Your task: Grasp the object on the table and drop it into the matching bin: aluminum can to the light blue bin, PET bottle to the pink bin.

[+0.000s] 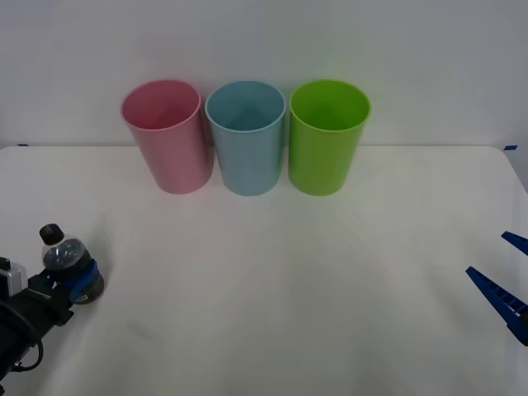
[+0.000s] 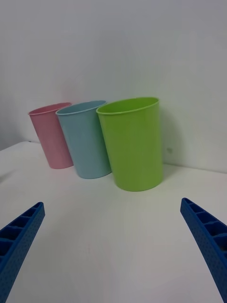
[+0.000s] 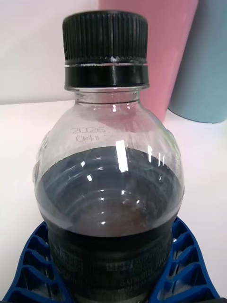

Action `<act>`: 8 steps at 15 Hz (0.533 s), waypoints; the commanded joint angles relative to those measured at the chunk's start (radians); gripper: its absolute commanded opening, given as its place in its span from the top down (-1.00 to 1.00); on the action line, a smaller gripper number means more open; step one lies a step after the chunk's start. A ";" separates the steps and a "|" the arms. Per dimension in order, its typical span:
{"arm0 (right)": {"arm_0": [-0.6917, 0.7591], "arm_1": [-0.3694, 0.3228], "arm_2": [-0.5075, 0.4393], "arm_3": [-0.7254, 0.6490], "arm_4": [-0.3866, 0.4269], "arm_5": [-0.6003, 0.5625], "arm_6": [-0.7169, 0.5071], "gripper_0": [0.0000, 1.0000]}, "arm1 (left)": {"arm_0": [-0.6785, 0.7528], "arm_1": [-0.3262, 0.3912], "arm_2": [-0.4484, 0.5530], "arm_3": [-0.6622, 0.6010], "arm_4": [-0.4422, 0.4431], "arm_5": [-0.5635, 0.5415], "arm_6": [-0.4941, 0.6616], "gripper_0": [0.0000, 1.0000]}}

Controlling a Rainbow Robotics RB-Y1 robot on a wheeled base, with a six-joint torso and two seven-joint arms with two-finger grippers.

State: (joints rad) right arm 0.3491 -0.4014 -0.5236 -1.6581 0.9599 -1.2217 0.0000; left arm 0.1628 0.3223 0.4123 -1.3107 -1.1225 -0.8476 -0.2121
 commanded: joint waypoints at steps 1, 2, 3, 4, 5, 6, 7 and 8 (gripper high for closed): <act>0.000 0.000 0.000 0.000 0.000 0.000 0.000 -1.00 | 0.026 0.009 -0.003 -0.042 0.058 -0.004 0.005 1.00; 0.000 0.000 0.000 0.000 0.000 0.000 0.000 -1.00 | 0.034 0.008 -0.003 -0.055 0.085 -0.004 0.008 1.00; 0.000 0.000 0.000 0.000 0.000 0.000 0.000 -1.00 | 0.041 0.015 0.000 -0.070 0.115 -0.004 0.007 1.00; 0.000 0.000 0.000 0.000 0.000 0.000 0.000 -1.00 | 0.047 0.020 0.008 -0.082 0.133 -0.004 0.008 1.00; 0.000 0.000 0.000 0.000 0.000 0.000 0.000 -1.00 | 0.055 0.024 0.019 -0.093 0.158 -0.004 0.010 1.00; 0.000 0.000 0.000 0.000 0.000 0.000 0.000 -1.00 | 0.061 0.024 0.033 -0.108 0.178 -0.004 0.014 1.00; 0.000 0.000 0.000 0.000 0.000 0.000 0.000 -1.00 | 0.069 0.024 0.045 -0.130 0.185 0.002 0.022 1.00; 0.000 0.000 0.000 0.000 0.000 0.000 0.000 -1.00 | 0.075 0.024 0.046 -0.153 0.193 0.019 0.030 1.00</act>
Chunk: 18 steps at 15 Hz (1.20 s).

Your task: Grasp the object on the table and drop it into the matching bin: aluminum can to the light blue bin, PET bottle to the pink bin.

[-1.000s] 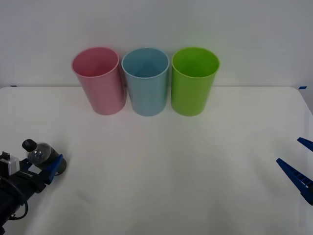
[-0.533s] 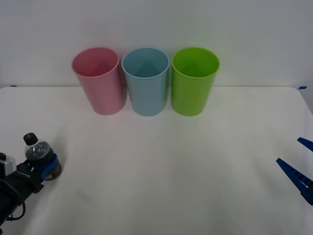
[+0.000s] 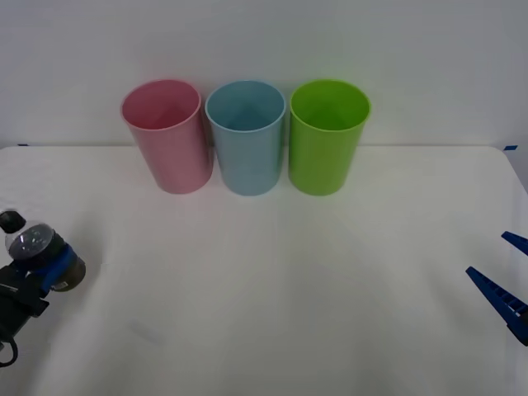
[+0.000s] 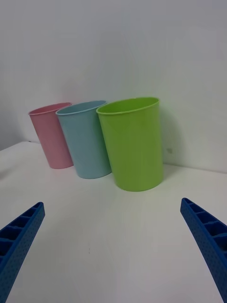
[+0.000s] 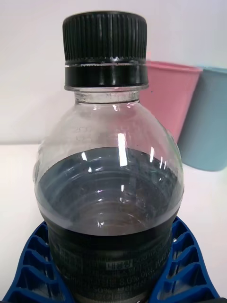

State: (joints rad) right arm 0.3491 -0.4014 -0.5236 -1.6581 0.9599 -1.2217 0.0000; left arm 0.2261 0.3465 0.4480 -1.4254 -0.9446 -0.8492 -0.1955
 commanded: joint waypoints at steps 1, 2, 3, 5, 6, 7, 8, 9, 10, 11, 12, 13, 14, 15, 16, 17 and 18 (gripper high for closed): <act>0.000 0.000 0.000 0.000 0.000 0.000 0.000 -1.00 | 0.016 0.000 0.006 -0.075 0.020 0.050 0.025 1.00; 0.000 0.000 0.000 0.000 0.000 0.000 0.000 -1.00 | 0.016 0.000 0.000 -0.113 0.020 0.071 0.071 1.00; 0.000 0.000 0.000 0.000 0.000 0.000 0.000 -1.00 | 0.016 0.000 -0.006 -0.150 0.020 0.087 0.105 1.00; 0.000 0.000 0.000 0.000 0.000 0.000 0.000 -1.00 | 0.010 0.000 -0.017 -0.222 0.018 0.101 0.185 1.00; 0.000 0.000 0.000 0.000 0.000 0.000 0.000 -1.00 | 0.004 0.005 -0.025 -0.248 0.017 0.110 0.220 1.00; 0.000 0.000 0.000 0.000 0.000 0.000 0.000 -1.00 | -0.005 0.009 -0.029 -0.270 0.006 0.119 0.257 1.00; 0.000 0.000 0.000 0.000 0.000 0.000 0.000 -1.00 | -0.021 0.012 -0.029 -0.290 -0.017 0.127 0.295 1.00; 0.000 0.000 0.000 0.000 0.000 0.000 0.000 -1.00 | -0.039 0.014 -0.029 -0.303 -0.031 0.130 0.327 1.00; 0.000 0.000 0.000 0.000 0.000 0.000 0.000 -1.00 | -0.054 0.014 -0.029 -0.310 -0.033 0.133 0.347 1.00; 0.000 0.000 0.000 0.000 0.000 0.000 0.000 -1.00 | -0.077 0.019 -0.029 -0.314 -0.048 0.133 0.372 1.00; 0.000 0.000 0.000 0.000 0.000 0.000 0.000 -1.00 | -0.105 0.022 -0.028 -0.316 -0.069 0.133 0.400 1.00; 0.000 0.000 0.000 0.000 0.000 0.000 0.000 -1.00 | -0.125 0.023 -0.025 -0.314 -0.076 0.134 0.409 1.00; 0.000 0.000 0.000 0.000 0.000 0.000 0.000 -1.00 | -0.145 0.031 -0.028 -0.314 -0.077 0.139 0.421 1.00; 0.000 0.000 0.000 0.000 0.000 0.000 0.000 -1.00 | -0.168 0.039 -0.034 -0.316 -0.092 0.144 0.461 1.00; 0.000 0.000 0.000 0.000 0.000 0.000 0.000 -1.00 | -0.194 0.045 -0.034 -0.316 -0.114 0.150 0.492 1.00; 0.000 0.000 0.000 0.000 0.000 0.000 0.000 -1.00 | -0.222 0.048 -0.037 -0.314 -0.135 0.159 0.522 1.00; 0.000 0.000 0.000 0.000 0.000 0.000 0.000 -1.00 | -0.246 0.048 -0.040 -0.316 -0.152 0.170 0.548 1.00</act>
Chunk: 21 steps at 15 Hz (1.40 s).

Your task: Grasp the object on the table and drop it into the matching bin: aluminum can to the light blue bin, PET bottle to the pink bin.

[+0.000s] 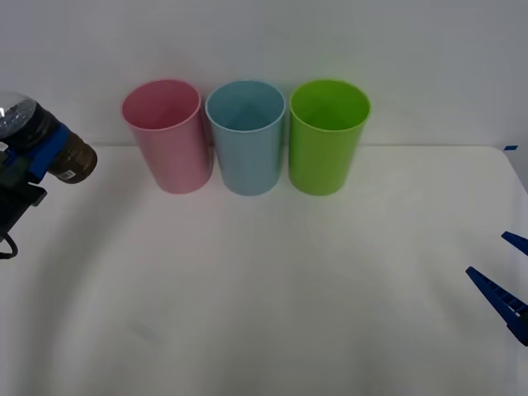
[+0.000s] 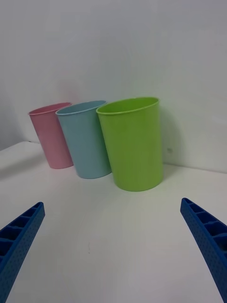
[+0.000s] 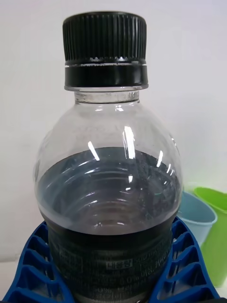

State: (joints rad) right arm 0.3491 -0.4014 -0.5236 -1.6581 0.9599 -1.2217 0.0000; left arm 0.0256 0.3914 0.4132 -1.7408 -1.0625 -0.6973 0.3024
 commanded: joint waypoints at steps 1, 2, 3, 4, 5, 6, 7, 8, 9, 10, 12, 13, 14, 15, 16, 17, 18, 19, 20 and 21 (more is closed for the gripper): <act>0.000 0.000 0.000 0.000 0.000 0.000 0.000 -1.00 | -0.073 0.004 -0.011 0.001 -0.062 0.033 0.083 1.00; 0.000 0.000 0.000 0.000 0.000 0.000 0.000 -1.00 | -0.102 0.004 -0.022 0.001 -0.088 0.053 0.109 1.00; 0.000 0.000 0.000 0.000 0.000 0.000 0.000 -1.00 | -0.124 0.004 -0.036 0.003 -0.110 0.071 0.124 1.00; 0.000 0.000 0.000 0.000 0.000 0.000 0.000 -1.00 | -0.144 0.003 -0.054 0.010 -0.123 0.088 0.129 1.00; 0.000 0.000 0.000 0.000 0.000 0.000 0.000 -1.00 | -0.176 0.003 -0.077 0.030 -0.143 0.110 0.132 1.00; 0.000 0.000 0.000 0.000 0.000 0.000 0.000 -1.00 | -0.208 0.003 -0.090 0.056 -0.160 0.121 0.132 1.00; 0.000 0.000 0.000 0.000 0.000 0.000 0.000 -1.00 | -0.251 0.003 -0.100 0.093 -0.180 0.121 0.132 1.00; 0.000 0.000 0.000 0.000 0.000 0.000 0.000 -1.00 | -0.286 0.003 -0.106 0.127 -0.197 0.122 0.133 1.00; 0.000 0.000 0.000 0.000 0.000 0.000 0.000 -1.00 | -0.328 0.003 -0.114 0.165 -0.214 0.122 0.133 1.00; 0.000 0.000 0.000 0.000 0.000 0.000 0.000 -1.00 | -0.368 0.003 -0.120 0.205 -0.229 0.121 0.132 1.00; 0.000 0.000 0.000 0.000 0.000 0.000 0.000 -1.00 | -0.438 0.003 -0.131 0.280 -0.254 0.121 0.127 1.00; 0.000 0.000 0.000 0.000 0.000 0.000 0.000 -1.00 | -0.472 0.003 -0.136 0.314 -0.272 0.122 0.127 1.00; 0.000 0.000 0.000 0.000 0.000 0.000 0.000 -1.00 | -0.504 0.003 -0.142 0.351 -0.286 0.122 0.126 1.00; 0.000 0.000 0.000 0.000 0.000 0.000 0.000 -1.00 | -0.536 0.001 -0.145 0.385 -0.291 0.122 0.119 1.00; 0.000 0.000 0.000 0.000 0.000 0.000 0.000 -1.00 | -0.561 0.000 -0.146 0.409 -0.310 0.122 0.118 1.00; 0.000 0.000 0.000 0.000 0.000 0.000 0.000 -1.00 | -0.590 -0.003 -0.146 0.440 -0.329 0.122 0.115 1.00; 0.000 0.000 0.000 0.000 0.000 0.000 0.000 -1.00 | -0.615 -0.006 -0.146 0.464 -0.346 0.122 0.112 1.00; 0.000 0.000 0.000 0.000 0.000 0.000 0.000 -1.00 | -0.635 -0.011 -0.146 0.486 -0.360 0.122 0.109 1.00; 0.000 0.000 0.000 0.000 0.000 0.000 0.000 -1.00 | -0.651 -0.019 -0.146 0.498 -0.375 0.127 0.109 1.00; 0.000 0.000 0.000 0.000 0.000 0.000 0.000 -1.00 | -0.668 -0.031 -0.146 0.515 -0.395 0.133 0.107 1.00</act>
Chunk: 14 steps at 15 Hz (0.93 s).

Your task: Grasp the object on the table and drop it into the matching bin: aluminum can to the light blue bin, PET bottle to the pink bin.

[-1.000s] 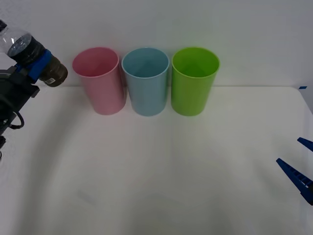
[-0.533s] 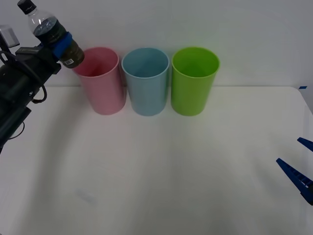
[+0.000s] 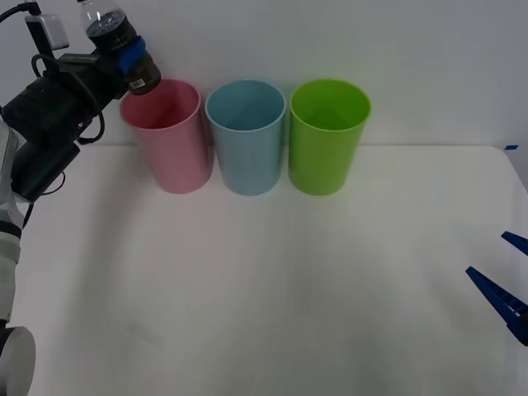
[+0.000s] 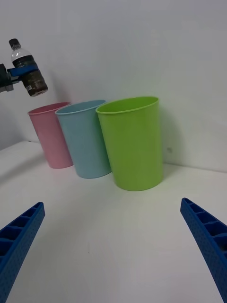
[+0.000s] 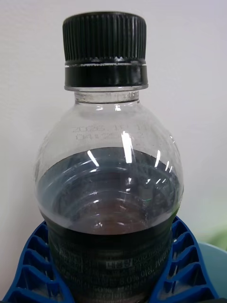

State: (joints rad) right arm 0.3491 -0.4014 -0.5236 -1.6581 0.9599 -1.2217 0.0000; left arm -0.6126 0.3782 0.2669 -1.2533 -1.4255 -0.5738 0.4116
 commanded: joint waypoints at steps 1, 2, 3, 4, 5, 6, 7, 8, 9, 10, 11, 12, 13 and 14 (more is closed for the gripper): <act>0.000 0.000 0.000 0.000 0.000 0.000 0.000 -1.00 | -0.042 -0.030 0.002 0.037 -0.052 0.017 -0.004 1.00; 0.000 0.000 0.000 0.000 0.000 0.000 0.000 -1.00 | -0.049 -0.042 0.003 0.037 -0.069 0.020 -0.004 1.00; 0.000 0.000 0.000 0.000 0.000 0.000 0.000 -1.00 | -0.052 -0.055 0.011 0.037 -0.087 0.022 -0.004 1.00; 0.000 0.000 0.000 0.000 0.000 0.000 0.000 -1.00 | -0.056 -0.068 0.022 0.037 -0.110 0.022 -0.007 1.00; 0.000 0.000 0.000 0.000 0.000 0.000 0.000 -1.00 | -0.059 -0.076 0.026 0.037 -0.118 0.022 -0.010 1.00; 0.000 0.000 0.000 0.000 0.000 0.000 0.000 -1.00 | -0.059 -0.079 0.029 0.037 -0.122 0.022 -0.014 1.00; 0.000 0.000 0.000 0.000 0.000 0.000 0.000 -1.00 | -0.059 -0.079 0.028 0.037 -0.122 0.022 -0.016 1.00; 0.000 0.000 0.000 0.000 0.000 0.000 0.000 -1.00 | -0.059 -0.079 0.028 0.037 -0.122 0.022 -0.017 0.99; 0.000 0.000 0.000 0.000 0.000 0.000 0.000 -1.00 | -0.061 -0.079 0.029 0.037 -0.121 0.022 -0.017 0.92; 0.000 0.000 0.000 0.000 0.000 0.000 0.000 -1.00 | -0.061 -0.079 0.029 0.037 -0.122 0.022 -0.017 0.70; 0.000 0.000 0.000 0.000 0.000 0.000 0.000 -1.00 | -0.061 -0.078 0.031 0.037 -0.119 0.023 -0.016 -0.06; 0.000 0.000 0.000 0.000 0.000 0.000 0.000 -1.00 | -0.061 -0.078 0.031 0.037 -0.116 0.025 -0.017 -1.00; 0.000 0.000 0.000 0.000 0.000 0.000 0.000 -1.00 | -0.061 -0.078 0.031 0.037 -0.116 0.025 -0.017 -1.00; 0.000 0.000 0.000 0.000 0.000 0.000 0.000 -1.00 | -0.059 -0.079 0.031 0.037 -0.115 0.026 -0.017 -1.00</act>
State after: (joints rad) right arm 0.3491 -0.4014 -0.5236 -1.6581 0.9599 -1.2217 0.0000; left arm -0.6732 0.3001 0.2975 -1.2164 -1.5418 -0.5487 0.3943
